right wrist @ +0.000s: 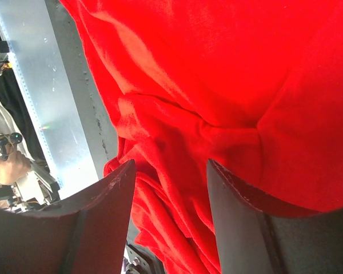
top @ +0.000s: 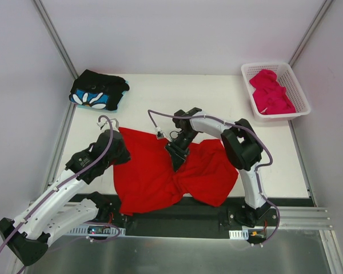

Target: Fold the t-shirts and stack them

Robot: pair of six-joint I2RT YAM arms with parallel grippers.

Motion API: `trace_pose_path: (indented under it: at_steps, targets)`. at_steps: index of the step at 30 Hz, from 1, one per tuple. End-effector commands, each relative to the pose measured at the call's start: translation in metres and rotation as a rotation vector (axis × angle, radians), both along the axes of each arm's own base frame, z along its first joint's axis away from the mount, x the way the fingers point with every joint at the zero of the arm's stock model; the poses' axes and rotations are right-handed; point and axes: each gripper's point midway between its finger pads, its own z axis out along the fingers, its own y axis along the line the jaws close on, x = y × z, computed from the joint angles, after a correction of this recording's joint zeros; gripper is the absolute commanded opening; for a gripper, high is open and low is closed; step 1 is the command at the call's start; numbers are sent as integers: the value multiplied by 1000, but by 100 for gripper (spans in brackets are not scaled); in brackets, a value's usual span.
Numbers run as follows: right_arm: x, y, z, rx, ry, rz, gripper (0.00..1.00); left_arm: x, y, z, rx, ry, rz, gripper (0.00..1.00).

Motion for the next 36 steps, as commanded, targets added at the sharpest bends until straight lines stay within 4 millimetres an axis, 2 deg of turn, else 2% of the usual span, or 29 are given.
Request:
trace_pose_path:
  at_steps: [1,11,20,23,24,28,32,36]
  targets:
    - [-15,1,10,54,51,21,55,0,0,11,1,-24,-8,1]
    - [-37,-6,11,44,72,23,54,1,-1,13,-6,-29,-5,1]
    - [-38,6,16,51,75,45,48,0,0,13,-5,-29,-6,1]
    - [-39,8,16,46,80,47,33,0,0,10,2,-20,-4,1]
    - [-39,8,16,44,83,46,24,1,0,10,2,-20,-2,1]
    - [-40,8,15,29,89,47,3,1,1,6,14,-11,1,2]
    - [-38,5,15,8,72,40,1,2,2,7,15,-13,9,4]
    - [-22,-1,27,-16,-15,-19,1,6,9,7,32,-3,46,10]
